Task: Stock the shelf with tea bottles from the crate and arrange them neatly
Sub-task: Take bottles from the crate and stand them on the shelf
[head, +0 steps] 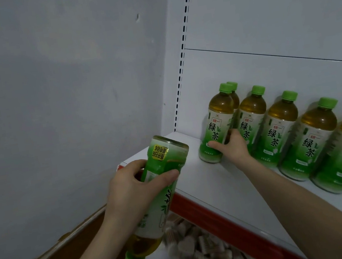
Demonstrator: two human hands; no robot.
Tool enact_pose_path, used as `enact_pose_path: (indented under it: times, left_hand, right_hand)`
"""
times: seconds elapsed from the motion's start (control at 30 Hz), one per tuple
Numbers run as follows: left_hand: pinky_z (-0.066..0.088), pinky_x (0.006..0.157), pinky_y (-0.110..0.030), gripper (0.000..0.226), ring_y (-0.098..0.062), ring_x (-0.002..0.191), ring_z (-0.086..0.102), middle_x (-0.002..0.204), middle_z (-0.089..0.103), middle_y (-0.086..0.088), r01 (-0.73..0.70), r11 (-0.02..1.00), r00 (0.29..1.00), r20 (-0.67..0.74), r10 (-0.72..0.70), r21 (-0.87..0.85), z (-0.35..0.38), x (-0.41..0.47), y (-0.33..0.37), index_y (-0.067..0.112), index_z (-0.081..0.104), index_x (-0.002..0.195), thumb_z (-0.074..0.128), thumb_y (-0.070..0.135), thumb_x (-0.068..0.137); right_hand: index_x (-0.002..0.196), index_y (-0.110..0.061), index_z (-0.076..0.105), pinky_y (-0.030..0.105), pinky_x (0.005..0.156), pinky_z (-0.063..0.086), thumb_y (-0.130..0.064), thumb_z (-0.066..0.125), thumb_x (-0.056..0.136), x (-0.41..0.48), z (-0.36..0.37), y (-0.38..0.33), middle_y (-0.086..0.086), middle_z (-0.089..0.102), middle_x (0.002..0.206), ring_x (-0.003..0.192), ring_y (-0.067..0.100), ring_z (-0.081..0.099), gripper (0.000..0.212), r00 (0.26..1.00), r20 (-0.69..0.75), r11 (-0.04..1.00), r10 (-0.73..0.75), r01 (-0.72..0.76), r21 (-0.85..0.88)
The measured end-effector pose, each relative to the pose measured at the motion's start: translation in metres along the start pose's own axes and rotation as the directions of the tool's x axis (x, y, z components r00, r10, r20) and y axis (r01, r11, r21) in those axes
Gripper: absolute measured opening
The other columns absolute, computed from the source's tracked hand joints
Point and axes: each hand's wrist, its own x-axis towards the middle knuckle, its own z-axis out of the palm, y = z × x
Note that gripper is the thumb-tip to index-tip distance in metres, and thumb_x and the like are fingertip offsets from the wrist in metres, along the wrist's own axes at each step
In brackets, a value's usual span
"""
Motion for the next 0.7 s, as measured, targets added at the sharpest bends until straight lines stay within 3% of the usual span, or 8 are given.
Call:
enact_pose_path:
  times: [0.2, 0.3, 0.4, 0.5, 0.57, 0.63, 0.7]
  left_hand:
    - [0.057, 0.062, -0.034, 0.026, -0.009, 0.063, 0.066, 0.071, 0.071, 0.009, -0.028, 0.999, 0.999, -0.022, 0.027, -0.027, -0.003, -0.008, 0.010, 0.024, 0.067, 0.072, 0.082, 0.042, 0.061]
    - [0.053, 0.055, -0.026, 0.020, -0.007, 0.059, 0.065, 0.067, 0.070, 0.011, -0.038, 0.998, 0.999, -0.033, 0.037, -0.055, -0.004, -0.007, 0.016, 0.026, 0.064, 0.068, 0.079, 0.039, 0.064]
    - [0.054, 0.060, -0.028, 0.022, -0.008, 0.066, 0.066, 0.067, 0.068, 0.006, -0.042, 0.995, 0.999, -0.023, 0.040, -0.090, -0.001, -0.004, 0.025, 0.026, 0.061, 0.073, 0.076, 0.041, 0.065]
    - [0.055, 0.072, -0.039, 0.036, -0.017, 0.081, 0.065, 0.085, 0.065, 0.003, -0.060, 0.986, 0.998, -0.017, 0.058, -0.156, 0.007, 0.003, 0.039, 0.030, 0.053, 0.091, 0.074, 0.044, 0.065]
    - [0.056, 0.076, -0.043, 0.048, -0.021, 0.086, 0.065, 0.092, 0.064, -0.002, -0.070, 0.977, 0.998, -0.022, 0.067, -0.200, 0.016, 0.009, 0.048, 0.025, 0.050, 0.103, 0.074, 0.044, 0.066]
    - [0.056, 0.075, -0.040, 0.050, -0.020, 0.083, 0.066, 0.094, 0.065, -0.005, -0.066, 0.959, 0.998, -0.040, 0.057, -0.276, 0.027, 0.015, 0.058, 0.020, 0.050, 0.105, 0.075, 0.041, 0.067]
    - [0.057, 0.063, -0.032, 0.043, -0.016, 0.073, 0.069, 0.091, 0.067, -0.006, -0.032, 0.914, 0.999, -0.029, 0.022, -0.405, 0.037, 0.020, 0.067, 0.019, 0.050, 0.099, 0.077, 0.034, 0.069]
  right_hand:
    - [0.128, -0.001, 0.042, 0.041, 0.102, 0.039, -0.018, 0.069, 0.079, -0.009, -0.001, -0.007, 0.015, 0.051, 0.135, 0.125, 0.030, 0.048, 0.058, 0.998, 0.061, 1.000, 0.026, -0.026, -0.005]
    - [0.132, -0.004, 0.040, 0.037, 0.100, 0.042, -0.021, 0.067, 0.081, -0.032, -0.013, -0.019, 0.010, 0.051, 0.134, 0.122, 0.025, 0.050, 0.059, 0.997, 0.058, 0.996, -0.052, 0.047, 0.078]
    - [0.132, -0.009, 0.043, 0.034, 0.098, 0.045, -0.029, 0.063, 0.084, -0.068, -0.028, -0.035, 0.005, 0.054, 0.125, 0.112, 0.017, 0.053, 0.055, 0.992, 0.053, 0.981, -0.115, 0.106, 0.161]
    - [0.120, -0.018, 0.054, 0.027, 0.092, 0.051, -0.039, 0.061, 0.079, -0.103, -0.042, -0.051, -0.003, 0.061, 0.116, 0.104, 0.008, 0.059, 0.047, 0.958, 0.200, 0.965, -0.206, 0.165, 0.202]
    - [0.119, -0.022, 0.053, 0.016, 0.084, 0.052, -0.047, 0.061, 0.067, -0.126, -0.046, -0.062, -0.007, 0.060, 0.114, 0.103, 0.000, 0.058, 0.058, 0.919, 0.323, 0.961, -0.224, 0.155, 0.227]
    - [0.117, -0.026, 0.051, 0.022, 0.086, 0.052, -0.045, 0.067, 0.058, -0.142, -0.044, -0.069, -0.007, 0.060, 0.114, 0.103, 0.003, 0.059, 0.063, 0.885, 0.409, 0.955, -0.221, 0.112, 0.275]
    - [0.106, -0.031, 0.052, 0.027, 0.083, 0.054, -0.030, 0.076, 0.062, -0.151, -0.041, -0.072, -0.007, 0.065, 0.106, 0.096, 0.006, 0.064, 0.050, 0.888, 0.378, 0.939, -0.262, 0.144, 0.313]
